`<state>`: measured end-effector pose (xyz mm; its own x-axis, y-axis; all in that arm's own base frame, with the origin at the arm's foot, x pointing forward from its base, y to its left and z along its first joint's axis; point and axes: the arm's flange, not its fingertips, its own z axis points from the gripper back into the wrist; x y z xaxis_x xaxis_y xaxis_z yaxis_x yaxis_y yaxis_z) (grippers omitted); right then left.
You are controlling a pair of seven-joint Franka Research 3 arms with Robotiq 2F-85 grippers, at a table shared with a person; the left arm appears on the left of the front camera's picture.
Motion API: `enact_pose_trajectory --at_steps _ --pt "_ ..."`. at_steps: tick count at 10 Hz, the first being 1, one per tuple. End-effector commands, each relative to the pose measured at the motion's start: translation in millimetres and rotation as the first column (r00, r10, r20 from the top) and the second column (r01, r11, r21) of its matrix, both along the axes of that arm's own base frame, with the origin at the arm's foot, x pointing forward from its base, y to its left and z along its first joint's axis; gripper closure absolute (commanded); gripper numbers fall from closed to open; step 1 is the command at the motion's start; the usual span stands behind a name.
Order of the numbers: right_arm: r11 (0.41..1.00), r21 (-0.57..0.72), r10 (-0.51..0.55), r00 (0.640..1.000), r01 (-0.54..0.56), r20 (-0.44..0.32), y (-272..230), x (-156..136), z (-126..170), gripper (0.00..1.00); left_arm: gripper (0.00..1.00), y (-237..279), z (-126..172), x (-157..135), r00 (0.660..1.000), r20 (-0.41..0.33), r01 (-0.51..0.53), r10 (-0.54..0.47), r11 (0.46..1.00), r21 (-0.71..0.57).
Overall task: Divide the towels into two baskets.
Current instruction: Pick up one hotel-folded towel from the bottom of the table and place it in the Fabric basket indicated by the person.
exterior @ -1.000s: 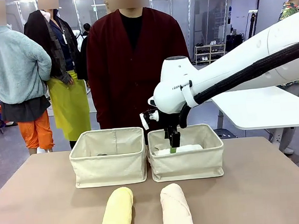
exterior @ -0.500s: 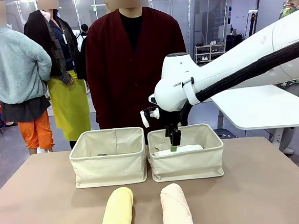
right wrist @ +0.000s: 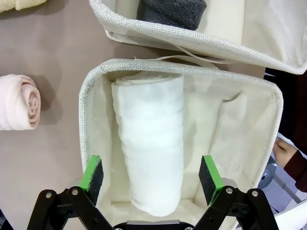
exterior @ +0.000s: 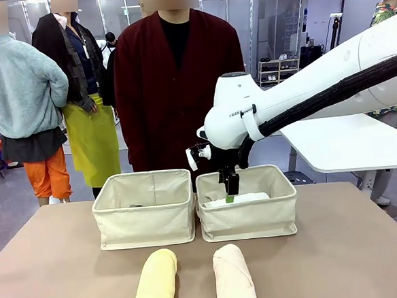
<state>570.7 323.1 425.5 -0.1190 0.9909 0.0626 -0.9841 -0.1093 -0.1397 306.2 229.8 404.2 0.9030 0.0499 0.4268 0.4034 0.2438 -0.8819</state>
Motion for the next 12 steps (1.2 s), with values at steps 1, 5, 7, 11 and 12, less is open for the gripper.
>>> enact_pose_trajectory --at_steps 1,5,7,11,12 --pt "1.000 0.000 0.000 1.000 0.000 0.000 0 0 0 0.00 0.00 1 3 -4 1.000 -0.018 -0.001 0.001 1.000 0.008" --pt "0.993 0.038 -0.115 0.993 0.114 0.016 -54 -84 63 0.00 0.00 1 3 -4 1.000 -0.018 -0.001 0.001 1.000 0.008" --pt "0.952 0.157 -0.259 0.965 0.262 -0.039 -102 -115 79 0.00 0.00 1 3 -4 1.000 -0.018 -0.001 0.001 1.000 0.008" --pt "0.719 0.390 -0.423 0.808 0.575 -0.411 -246 -164 88 0.00 0.00 1 3 -4 1.000 -0.018 -0.001 0.001 1.000 0.008" --pt "0.622 0.418 -0.411 0.731 0.662 -0.545 -299 -173 84 0.00 0.00 1 3 -4 1.000 -0.018 -0.001 0.001 1.000 0.008"
